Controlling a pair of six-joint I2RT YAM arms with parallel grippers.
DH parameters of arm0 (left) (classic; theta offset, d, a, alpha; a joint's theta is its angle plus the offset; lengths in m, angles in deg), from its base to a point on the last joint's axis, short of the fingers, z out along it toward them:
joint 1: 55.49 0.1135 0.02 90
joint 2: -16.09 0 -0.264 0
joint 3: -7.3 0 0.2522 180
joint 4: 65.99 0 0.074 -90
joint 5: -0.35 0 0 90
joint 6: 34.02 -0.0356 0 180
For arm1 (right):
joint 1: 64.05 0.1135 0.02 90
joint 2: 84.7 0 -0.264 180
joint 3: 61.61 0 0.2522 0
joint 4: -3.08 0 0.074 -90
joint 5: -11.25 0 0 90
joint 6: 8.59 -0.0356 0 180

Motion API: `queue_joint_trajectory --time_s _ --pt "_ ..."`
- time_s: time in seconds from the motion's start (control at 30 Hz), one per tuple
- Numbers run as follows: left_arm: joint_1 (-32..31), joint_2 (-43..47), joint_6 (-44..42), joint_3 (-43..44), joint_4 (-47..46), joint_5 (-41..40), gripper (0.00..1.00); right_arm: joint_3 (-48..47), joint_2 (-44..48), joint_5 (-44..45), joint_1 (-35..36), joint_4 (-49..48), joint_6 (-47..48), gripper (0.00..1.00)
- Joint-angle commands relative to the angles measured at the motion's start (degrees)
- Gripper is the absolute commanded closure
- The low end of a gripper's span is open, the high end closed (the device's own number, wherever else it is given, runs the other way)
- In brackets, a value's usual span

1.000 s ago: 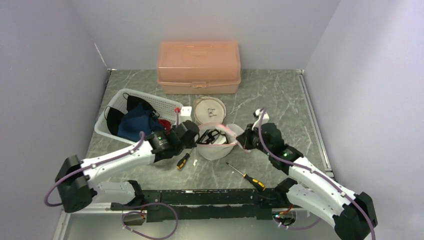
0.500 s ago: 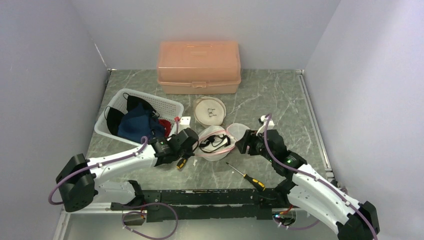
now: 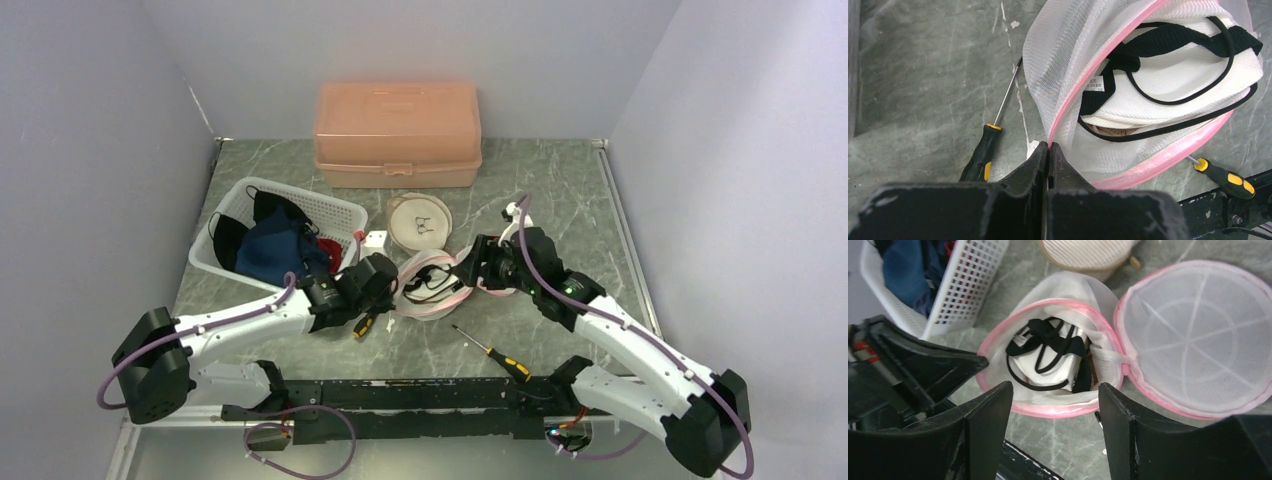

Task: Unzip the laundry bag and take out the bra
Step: Pick up the bra from the laundry bag.

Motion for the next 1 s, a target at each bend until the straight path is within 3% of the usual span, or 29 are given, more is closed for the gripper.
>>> queue_joint_trajectory --time_s 0.0,0.77,0.97 --pt "0.09 -0.68 -1.46 2.22 -2.81 1.23 0.97 -2.91 -3.54 -0.49 0.57 1.13 -0.79 0.33" --pt "0.0 -2.05 -0.79 0.77 -6.65 4.12 0.97 -8.5 -20.49 2.77 4.17 0.25 -1.59 0.38" --pt "-0.14 -2.15 -0.53 0.18 -7.34 4.67 0.97 -9.1 -23.76 0.5 4.4 -1.6 -2.97 0.46"
